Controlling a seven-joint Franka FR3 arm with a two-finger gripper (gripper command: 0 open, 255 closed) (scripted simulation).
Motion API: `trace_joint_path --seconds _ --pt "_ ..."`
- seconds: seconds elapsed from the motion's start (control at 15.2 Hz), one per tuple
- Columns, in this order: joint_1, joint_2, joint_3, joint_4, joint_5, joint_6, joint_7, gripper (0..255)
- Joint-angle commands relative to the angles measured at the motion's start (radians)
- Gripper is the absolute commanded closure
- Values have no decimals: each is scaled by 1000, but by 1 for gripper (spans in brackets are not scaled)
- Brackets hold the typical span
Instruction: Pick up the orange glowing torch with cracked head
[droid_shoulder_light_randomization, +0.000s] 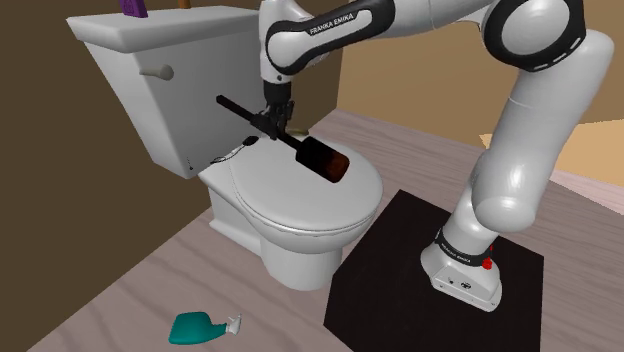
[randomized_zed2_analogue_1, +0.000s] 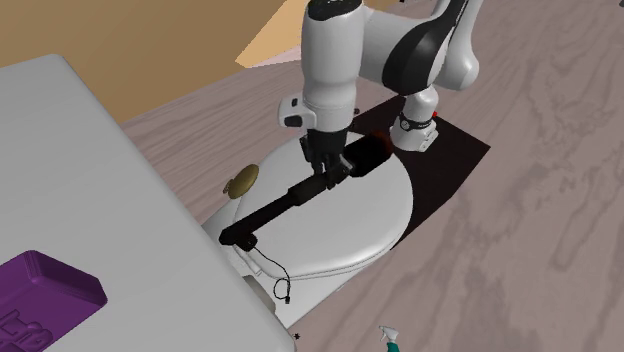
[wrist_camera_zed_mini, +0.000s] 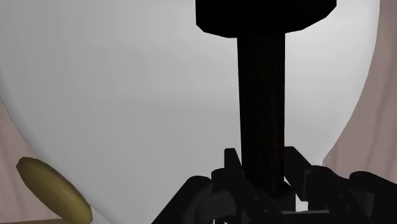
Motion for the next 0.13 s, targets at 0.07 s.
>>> trace_joint_path --seconds 0.07 --pt "1 -3 1 15 0 -16 3 255"
